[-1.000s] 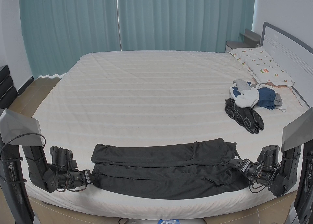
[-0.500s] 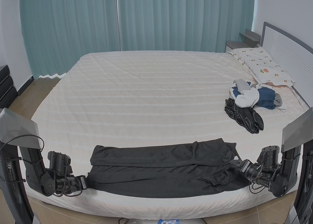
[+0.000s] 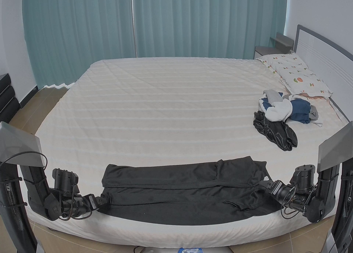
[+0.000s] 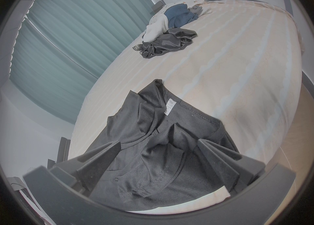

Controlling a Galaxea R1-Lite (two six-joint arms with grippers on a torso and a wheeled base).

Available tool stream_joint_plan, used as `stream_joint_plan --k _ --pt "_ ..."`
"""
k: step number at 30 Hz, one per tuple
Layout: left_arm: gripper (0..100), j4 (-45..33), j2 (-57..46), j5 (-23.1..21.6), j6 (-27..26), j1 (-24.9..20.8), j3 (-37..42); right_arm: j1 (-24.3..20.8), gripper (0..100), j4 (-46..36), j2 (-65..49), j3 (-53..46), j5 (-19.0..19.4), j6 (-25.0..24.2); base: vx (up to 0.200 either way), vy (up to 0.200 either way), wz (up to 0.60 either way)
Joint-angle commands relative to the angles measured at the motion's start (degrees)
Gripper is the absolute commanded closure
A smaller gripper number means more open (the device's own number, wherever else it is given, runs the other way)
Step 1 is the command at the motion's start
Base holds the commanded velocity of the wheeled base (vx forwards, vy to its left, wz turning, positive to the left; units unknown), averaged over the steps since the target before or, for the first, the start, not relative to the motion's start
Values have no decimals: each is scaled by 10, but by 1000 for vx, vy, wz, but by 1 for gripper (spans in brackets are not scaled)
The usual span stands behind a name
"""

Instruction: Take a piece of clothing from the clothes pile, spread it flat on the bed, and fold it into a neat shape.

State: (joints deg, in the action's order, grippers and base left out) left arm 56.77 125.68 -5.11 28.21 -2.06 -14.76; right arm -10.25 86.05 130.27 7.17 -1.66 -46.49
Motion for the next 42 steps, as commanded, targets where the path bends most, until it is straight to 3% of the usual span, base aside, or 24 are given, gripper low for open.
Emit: stream_joint_plan --k 1,7,22,29,42 --pt "0 0 -41 -2 33 -1 -11 -1 0 8 -3 -8 0 0 0 0 0" --pt "0 -9 -95 -1 142 -23 -54 0 0 37 2 -22 0 0 0 0 0" --pt "0 -32 -51 3 211 -146 -62 -1 0 37 2 -23 1 -7 0 0 0" --pt "0 -32 -4 47 238 -189 -82 -1 0 37 2 -24 0 -10 0 0 0" --pt "0 -32 20 84 239 -186 -126 -1 0 37 3 -23 0 -20 0 0 0"
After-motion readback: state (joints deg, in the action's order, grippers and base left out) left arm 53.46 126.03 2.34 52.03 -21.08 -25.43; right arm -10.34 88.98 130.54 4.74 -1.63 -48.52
